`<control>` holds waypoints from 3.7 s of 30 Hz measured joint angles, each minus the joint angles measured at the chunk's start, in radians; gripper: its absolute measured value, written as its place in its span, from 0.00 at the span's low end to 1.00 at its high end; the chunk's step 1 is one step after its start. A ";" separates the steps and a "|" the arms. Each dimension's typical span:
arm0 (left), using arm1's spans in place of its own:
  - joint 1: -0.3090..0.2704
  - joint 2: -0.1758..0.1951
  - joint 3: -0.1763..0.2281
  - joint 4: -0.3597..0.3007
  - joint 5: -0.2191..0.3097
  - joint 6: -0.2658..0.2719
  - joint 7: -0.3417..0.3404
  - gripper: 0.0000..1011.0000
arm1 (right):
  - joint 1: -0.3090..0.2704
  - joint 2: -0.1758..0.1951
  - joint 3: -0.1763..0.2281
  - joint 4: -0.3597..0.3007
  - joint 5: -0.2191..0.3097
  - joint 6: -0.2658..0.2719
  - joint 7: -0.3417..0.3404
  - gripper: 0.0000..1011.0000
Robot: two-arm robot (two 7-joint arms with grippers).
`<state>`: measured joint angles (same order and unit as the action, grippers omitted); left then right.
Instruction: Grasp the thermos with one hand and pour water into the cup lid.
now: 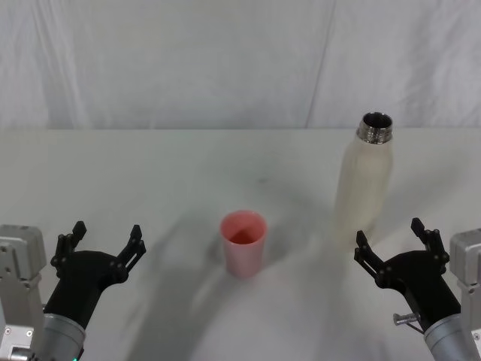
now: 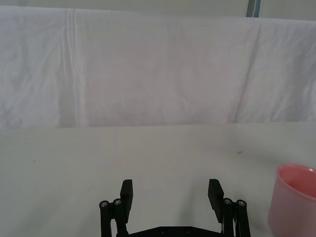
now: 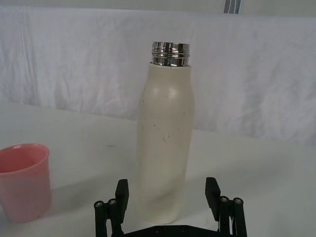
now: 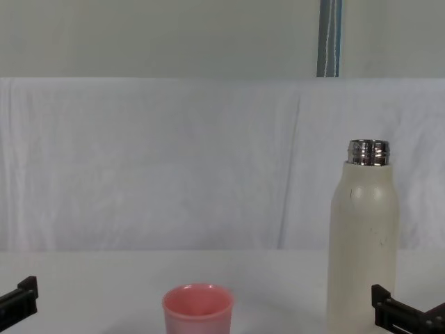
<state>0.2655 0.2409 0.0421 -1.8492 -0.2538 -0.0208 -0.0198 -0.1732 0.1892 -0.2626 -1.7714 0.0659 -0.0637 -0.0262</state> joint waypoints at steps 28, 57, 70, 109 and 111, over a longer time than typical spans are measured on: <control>0.000 0.000 0.000 0.000 0.000 0.000 0.000 0.99 | 0.000 0.000 0.000 0.000 0.000 0.000 0.000 0.99; 0.000 0.000 0.000 0.000 0.000 0.000 0.000 0.99 | 0.000 0.000 0.000 0.000 0.000 0.000 0.000 0.99; 0.000 0.000 0.000 0.000 0.000 0.000 0.000 0.99 | 0.000 0.000 0.000 0.000 0.000 0.000 0.000 0.99; 0.000 0.000 0.000 0.000 0.000 0.000 0.000 0.99 | 0.000 0.000 0.000 0.000 0.000 0.000 0.000 0.99; 0.000 0.000 0.000 0.000 0.000 0.000 0.000 0.99 | 0.000 0.000 0.000 0.000 0.000 0.000 0.000 0.99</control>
<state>0.2655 0.2410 0.0421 -1.8492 -0.2538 -0.0208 -0.0199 -0.1733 0.1892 -0.2626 -1.7714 0.0659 -0.0637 -0.0262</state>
